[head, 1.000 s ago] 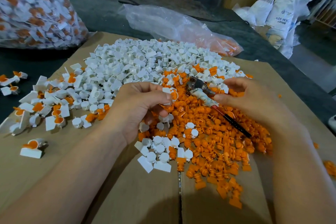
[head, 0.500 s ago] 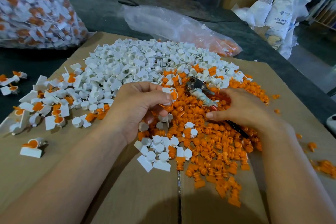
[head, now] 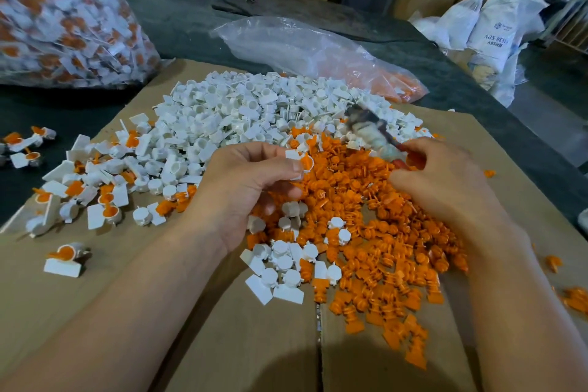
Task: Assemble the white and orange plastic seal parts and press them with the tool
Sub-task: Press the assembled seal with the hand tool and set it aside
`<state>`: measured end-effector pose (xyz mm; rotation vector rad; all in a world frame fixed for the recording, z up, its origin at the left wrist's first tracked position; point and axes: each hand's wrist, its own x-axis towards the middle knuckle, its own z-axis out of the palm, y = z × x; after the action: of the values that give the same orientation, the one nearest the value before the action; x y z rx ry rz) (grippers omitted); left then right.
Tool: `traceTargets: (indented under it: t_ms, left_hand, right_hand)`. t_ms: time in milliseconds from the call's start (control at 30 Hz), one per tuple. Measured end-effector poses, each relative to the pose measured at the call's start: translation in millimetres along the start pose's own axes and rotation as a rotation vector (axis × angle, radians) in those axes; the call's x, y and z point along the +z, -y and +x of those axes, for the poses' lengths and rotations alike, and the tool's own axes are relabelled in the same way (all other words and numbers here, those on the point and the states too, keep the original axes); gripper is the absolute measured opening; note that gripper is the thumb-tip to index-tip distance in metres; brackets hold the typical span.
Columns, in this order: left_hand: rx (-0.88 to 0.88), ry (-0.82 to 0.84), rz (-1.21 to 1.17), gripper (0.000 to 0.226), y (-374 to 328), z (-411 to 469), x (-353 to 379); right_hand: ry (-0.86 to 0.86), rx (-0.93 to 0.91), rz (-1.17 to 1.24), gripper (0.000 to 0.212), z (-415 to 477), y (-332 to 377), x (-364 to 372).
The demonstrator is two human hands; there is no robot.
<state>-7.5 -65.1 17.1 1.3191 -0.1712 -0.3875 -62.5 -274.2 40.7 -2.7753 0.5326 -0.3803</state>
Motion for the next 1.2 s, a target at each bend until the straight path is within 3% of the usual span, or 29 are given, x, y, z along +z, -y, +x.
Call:
traceTargets:
  t_ms: [33, 133, 367, 600, 800, 1100, 1200]
  left_hand:
    - [0.01, -0.005, -0.013, 0.016, 0, 0, 0]
    - [0.049, -0.016, -0.053, 0.016, 0, 2, 1]
    - [0.163, -0.074, -0.121, 0.016, 3, 5, 0]
    - [0.264, -0.121, -0.165, 0.01, 4, 4, 4]
    - [0.303, -0.142, -0.197, 0.016, 3, 4, 8]
    - [0.336, -0.144, -0.206, 0.015, 3, 4, 8]
    - [0.346, -0.136, -0.195, 0.016, 4, 3, 9]
  right_hand:
    - [-0.028, -0.015, 0.033, 0.01, -2, 2, -1]
    - [-0.092, -0.049, 0.118, 0.006, -6, 6, -4]
    - [-0.138, -0.248, 0.051, 0.025, -20, 22, -12]
    - [-0.048, -0.328, 0.024, 0.016, -28, 34, -1]
    - [0.06, -0.352, -0.04, 0.039, -28, 37, 9]
    - [0.109, -0.372, 0.007, 0.041, -29, 40, 12]
    - [0.114, -0.379, 0.016, 0.032, -30, 41, 12]
